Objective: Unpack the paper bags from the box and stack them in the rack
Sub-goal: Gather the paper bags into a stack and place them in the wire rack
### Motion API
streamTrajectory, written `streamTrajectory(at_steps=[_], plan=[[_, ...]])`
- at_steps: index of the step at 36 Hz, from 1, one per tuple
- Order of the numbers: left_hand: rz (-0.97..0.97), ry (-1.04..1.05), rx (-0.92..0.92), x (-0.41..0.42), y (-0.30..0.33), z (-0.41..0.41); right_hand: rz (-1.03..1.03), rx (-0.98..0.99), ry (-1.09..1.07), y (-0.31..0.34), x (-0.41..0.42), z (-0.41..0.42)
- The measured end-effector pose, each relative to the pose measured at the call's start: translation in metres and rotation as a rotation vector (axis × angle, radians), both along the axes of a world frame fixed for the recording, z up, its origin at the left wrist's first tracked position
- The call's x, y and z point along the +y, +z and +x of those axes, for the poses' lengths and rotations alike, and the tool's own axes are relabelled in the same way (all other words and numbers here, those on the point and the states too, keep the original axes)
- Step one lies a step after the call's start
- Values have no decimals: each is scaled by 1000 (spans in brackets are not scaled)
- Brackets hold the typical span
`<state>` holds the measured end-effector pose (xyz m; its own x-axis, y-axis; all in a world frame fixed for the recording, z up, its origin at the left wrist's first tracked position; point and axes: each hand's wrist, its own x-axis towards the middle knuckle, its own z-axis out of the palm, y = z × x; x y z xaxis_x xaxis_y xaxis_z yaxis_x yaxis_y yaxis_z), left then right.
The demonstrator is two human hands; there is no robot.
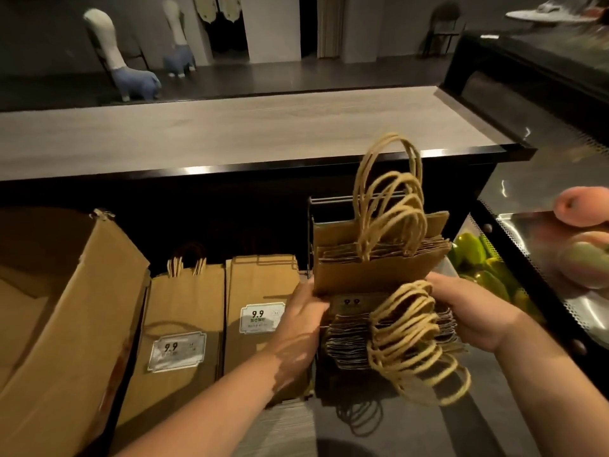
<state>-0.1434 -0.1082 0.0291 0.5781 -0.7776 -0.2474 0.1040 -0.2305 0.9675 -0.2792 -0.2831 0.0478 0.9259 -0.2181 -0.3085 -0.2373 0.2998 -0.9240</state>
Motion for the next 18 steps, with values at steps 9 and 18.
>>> streamTrajectory(at_steps=[9, 18], plan=[[88, -87, -220, 10, -15, 1, 4, 63, -143, -7, 1, -5], [61, 0, -339, 11, -22, 6, -211, 6, -370, -23, 22, -6]])
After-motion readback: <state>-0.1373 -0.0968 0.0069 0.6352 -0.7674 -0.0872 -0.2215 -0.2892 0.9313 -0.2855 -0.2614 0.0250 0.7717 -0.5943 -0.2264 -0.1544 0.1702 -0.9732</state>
